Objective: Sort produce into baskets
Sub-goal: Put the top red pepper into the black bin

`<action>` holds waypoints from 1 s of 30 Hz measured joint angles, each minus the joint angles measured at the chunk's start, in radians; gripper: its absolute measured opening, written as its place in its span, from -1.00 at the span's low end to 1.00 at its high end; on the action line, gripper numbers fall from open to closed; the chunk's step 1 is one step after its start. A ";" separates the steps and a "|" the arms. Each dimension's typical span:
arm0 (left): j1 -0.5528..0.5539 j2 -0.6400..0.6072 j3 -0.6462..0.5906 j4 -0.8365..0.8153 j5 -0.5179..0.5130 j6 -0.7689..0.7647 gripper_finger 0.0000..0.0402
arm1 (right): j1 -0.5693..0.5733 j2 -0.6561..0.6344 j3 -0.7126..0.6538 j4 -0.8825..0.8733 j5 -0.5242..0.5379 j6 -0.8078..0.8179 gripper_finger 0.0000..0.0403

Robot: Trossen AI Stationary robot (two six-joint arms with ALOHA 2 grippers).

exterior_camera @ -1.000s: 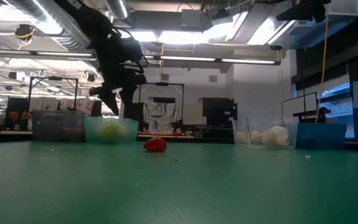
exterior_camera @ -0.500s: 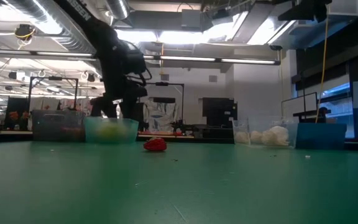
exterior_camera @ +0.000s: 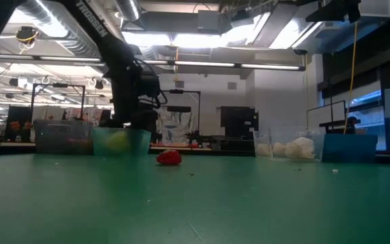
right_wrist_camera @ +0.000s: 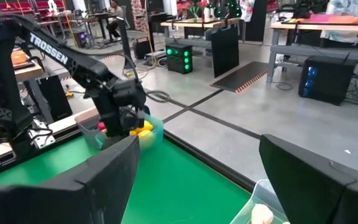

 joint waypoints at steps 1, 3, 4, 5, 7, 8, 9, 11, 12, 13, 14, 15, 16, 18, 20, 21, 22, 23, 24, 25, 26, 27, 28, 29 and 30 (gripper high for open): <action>0.000 0.011 0.000 0.002 0.000 0.000 0.17 | 0.000 0.000 0.000 0.003 0.005 0.000 0.64; 0.000 0.020 0.000 0.007 0.000 0.001 0.11 | 0.000 0.000 0.000 0.006 0.015 0.000 0.64; 0.000 0.021 0.000 0.013 0.000 0.002 0.06 | 0.000 0.000 0.000 0.007 0.021 0.000 0.64; 0.000 0.022 0.000 0.017 0.000 0.002 0.00 | 0.000 0.000 0.000 0.007 0.026 0.000 0.64; 0.000 0.021 0.000 0.026 0.000 0.000 -0.13 | 0.000 0.000 0.000 0.007 0.031 0.000 0.64; 0.000 0.020 0.003 0.024 -0.001 0.000 -0.21 | 0.000 0.000 0.000 0.007 0.031 0.000 0.64; 0.000 0.020 0.010 0.020 0.000 0.000 -0.28 | 0.000 0.000 0.000 0.007 0.031 0.000 0.64; 0.000 0.020 0.028 0.015 0.000 0.001 -0.42 | 0.000 0.000 0.000 0.007 0.031 0.000 0.64; 0.000 0.019 0.037 0.016 0.000 0.001 -0.48 | 0.000 0.000 0.000 0.007 0.031 0.000 0.64; 0.000 0.019 0.046 0.015 0.000 0.004 -0.55 | 0.000 0.000 0.000 0.007 0.031 0.000 0.64; 0.000 0.019 0.056 0.013 0.000 0.005 -0.61 | 0.000 0.000 0.000 0.007 0.031 0.000 0.64; 0.000 0.019 0.068 0.004 0.000 0.005 -0.67 | 0.000 0.000 0.000 0.007 0.031 0.000 0.64; 0.000 0.019 0.080 -0.009 0.000 0.006 -0.72 | 0.000 0.000 0.000 0.007 0.031 0.000 0.64; 0.000 0.019 0.104 -0.040 0.000 0.022 -0.81 | 0.000 0.000 0.000 0.006 0.031 0.000 0.64; 0.000 0.018 0.127 -0.074 0.000 0.032 -0.89 | 0.000 0.000 0.000 0.006 0.031 -0.001 0.64; 0.000 0.019 0.138 -0.090 0.000 0.032 -0.92 | 0.000 0.000 0.000 0.005 0.031 -0.003 0.64; 0.000 0.019 0.149 -0.106 0.000 0.032 -0.95 | 0.000 0.000 0.000 0.005 0.031 -0.005 0.64; 0.000 0.018 0.160 -0.124 0.000 0.033 -0.97 | 0.000 0.000 0.000 0.005 0.030 -0.006 0.64; 0.000 0.018 0.172 -0.144 0.000 0.038 -0.98 | 0.000 0.000 0.000 0.004 0.030 -0.006 0.64; 0.000 0.018 0.184 -0.163 0.000 0.043 -0.99 | 0.000 0.000 0.000 0.004 0.030 -0.006 0.64; 0.000 0.018 0.196 -0.186 0.000 0.048 -0.99 | 0.000 0.000 0.000 0.004 0.030 -0.007 0.64; 0.000 0.014 0.206 -0.211 0.000 0.054 -0.98 | 0.000 0.000 0.000 0.004 0.030 -0.007 0.64; 0.000 0.005 0.213 -0.240 -0.001 0.060 -0.98 | 0.000 0.000 0.000 0.003 0.030 -0.007 0.64; 0.000 -0.006 0.217 -0.266 -0.001 0.065 -0.97 | 0.000 0.000 0.000 0.003 0.030 -0.008 0.64; 0.000 -0.025 0.219 -0.287 -0.001 0.066 -0.97 | 0.000 0.000 0.000 0.003 0.030 -0.008 0.64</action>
